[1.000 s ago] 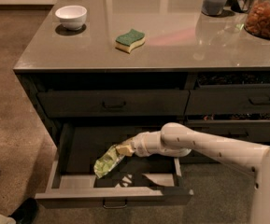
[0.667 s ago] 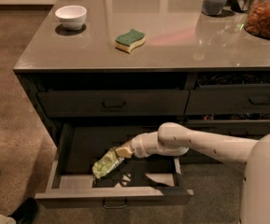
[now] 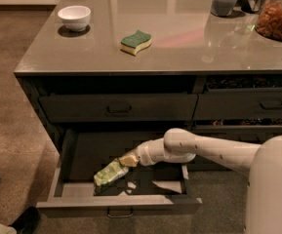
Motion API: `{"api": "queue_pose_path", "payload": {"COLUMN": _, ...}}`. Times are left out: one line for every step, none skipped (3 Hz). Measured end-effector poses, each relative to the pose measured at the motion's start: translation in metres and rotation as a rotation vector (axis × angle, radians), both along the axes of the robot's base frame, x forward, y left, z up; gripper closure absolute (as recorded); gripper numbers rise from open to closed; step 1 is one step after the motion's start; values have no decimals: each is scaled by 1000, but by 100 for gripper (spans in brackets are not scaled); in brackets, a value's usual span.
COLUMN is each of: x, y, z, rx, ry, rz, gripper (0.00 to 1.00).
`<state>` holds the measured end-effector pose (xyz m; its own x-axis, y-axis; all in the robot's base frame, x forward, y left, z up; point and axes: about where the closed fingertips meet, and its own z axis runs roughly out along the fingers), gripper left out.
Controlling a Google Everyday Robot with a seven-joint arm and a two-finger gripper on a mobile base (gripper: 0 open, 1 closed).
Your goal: Place green jalapeno chip bag into middle drawer
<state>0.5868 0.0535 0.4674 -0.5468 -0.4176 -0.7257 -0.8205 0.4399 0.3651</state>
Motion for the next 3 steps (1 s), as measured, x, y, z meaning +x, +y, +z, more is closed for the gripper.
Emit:
{"api": "queue_pose_path", "payload": {"x": 0, "y": -2, "z": -1, "rx": 9, "ry": 6, "rz": -10, "gripper": 7}}
{"api": "queue_pose_path", "payload": {"x": 2, "y": -5, "z": 0, "rx": 20, "ry": 4, "rz": -24, "gripper": 0}}
{"api": "queue_pose_path", "payload": {"x": 2, "y": -5, "z": 0, "rx": 20, "ry": 4, "rz": -23, "gripper": 0}}
